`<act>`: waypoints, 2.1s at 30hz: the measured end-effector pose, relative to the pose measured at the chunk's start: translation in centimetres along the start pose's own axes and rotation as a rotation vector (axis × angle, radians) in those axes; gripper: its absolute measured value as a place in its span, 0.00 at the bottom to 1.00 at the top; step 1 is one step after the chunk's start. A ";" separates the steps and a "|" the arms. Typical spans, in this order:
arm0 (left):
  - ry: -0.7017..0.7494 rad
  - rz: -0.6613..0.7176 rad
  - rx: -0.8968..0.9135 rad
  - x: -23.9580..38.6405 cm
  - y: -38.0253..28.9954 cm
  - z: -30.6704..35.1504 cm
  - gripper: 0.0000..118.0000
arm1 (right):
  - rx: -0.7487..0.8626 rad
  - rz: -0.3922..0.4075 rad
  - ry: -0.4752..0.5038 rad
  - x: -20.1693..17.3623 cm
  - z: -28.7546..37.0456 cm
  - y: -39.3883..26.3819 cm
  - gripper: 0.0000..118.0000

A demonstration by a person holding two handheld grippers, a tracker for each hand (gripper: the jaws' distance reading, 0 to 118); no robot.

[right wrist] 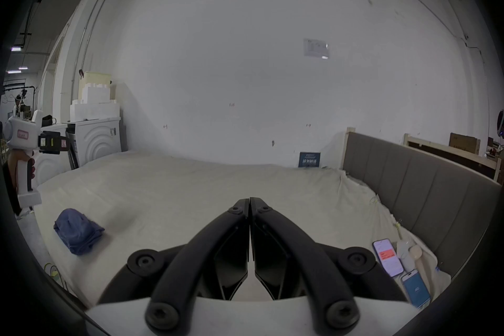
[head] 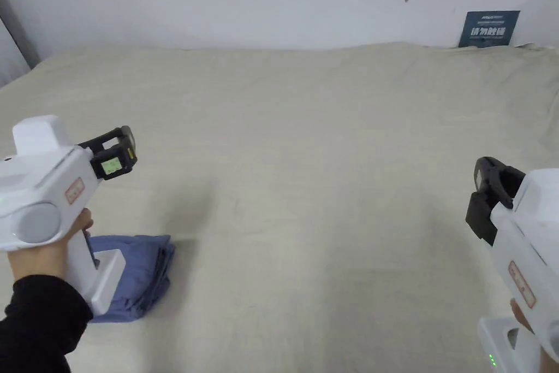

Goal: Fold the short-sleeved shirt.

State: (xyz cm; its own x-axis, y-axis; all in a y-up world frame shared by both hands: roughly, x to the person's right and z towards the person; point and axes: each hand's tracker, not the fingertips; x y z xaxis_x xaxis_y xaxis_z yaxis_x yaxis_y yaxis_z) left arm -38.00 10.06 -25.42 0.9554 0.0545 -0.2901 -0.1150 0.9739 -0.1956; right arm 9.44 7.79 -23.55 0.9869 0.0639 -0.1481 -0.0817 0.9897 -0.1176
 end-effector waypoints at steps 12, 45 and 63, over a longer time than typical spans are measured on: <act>-0.099 -0.097 0.285 12.2 -3.2 6.2 0.72 | 0.097 0.013 -0.052 1.8 2.0 1.9 0.00; -0.208 -0.067 0.270 15.6 -5.1 8.6 0.00 | 0.124 0.013 -0.068 2.9 3.5 1.7 0.00; -0.204 -0.069 0.261 15.2 -5.0 8.6 0.00 | 0.122 0.008 -0.072 3.2 3.7 1.7 0.00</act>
State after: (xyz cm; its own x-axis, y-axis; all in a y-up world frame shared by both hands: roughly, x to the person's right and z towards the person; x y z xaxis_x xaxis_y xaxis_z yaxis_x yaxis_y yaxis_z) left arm -20.55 7.93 -20.82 0.9963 0.0033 -0.0863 0.0006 0.9989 0.0460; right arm 12.93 10.16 -20.61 0.9941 0.0765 -0.0771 -0.0765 0.9971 0.0040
